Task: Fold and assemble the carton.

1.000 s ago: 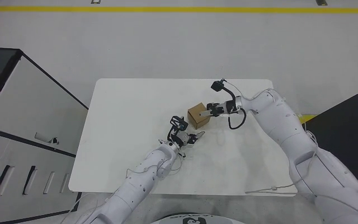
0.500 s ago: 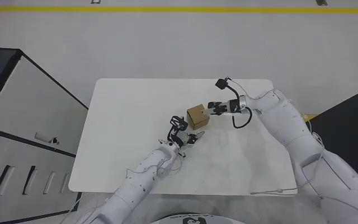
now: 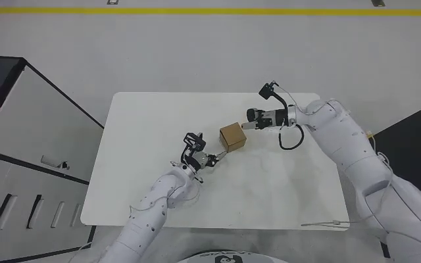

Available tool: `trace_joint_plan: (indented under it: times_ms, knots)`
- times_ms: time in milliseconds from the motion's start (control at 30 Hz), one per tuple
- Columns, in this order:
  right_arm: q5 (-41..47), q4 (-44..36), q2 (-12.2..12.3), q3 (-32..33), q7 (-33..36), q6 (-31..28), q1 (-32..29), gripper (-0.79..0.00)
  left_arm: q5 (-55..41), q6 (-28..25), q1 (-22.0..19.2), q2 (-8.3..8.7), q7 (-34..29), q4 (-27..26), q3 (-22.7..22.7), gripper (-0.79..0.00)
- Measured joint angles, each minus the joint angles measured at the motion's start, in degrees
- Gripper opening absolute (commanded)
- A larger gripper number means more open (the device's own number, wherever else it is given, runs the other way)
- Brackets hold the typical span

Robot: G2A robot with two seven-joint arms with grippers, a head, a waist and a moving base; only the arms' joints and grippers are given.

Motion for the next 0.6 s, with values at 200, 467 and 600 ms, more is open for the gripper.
trace_joint_plan:
  times_ms: [200, 467, 600]
  knots:
    - [-0.01, 0.00, 0.00, 0.00, -0.01, -0.01, 0.00, 0.000, 3.32, -2.10, 4.56, 1.57, -2.36, -8.90, -3.95, 0.000]
    - [-11.89, -2.51, 0.95, 1.81, -9.45, -7.82, -0.84, 0.000, 3.86, -3.60, 5.42, 2.03, -3.16, -10.05, -5.25, 0.000]
    - [-26.81, -7.71, 1.84, 2.74, -21.08, -8.50, -3.44, 0.000, 3.85, -3.60, 5.42, 2.03, -3.16, -10.05, -5.25, 0.000]
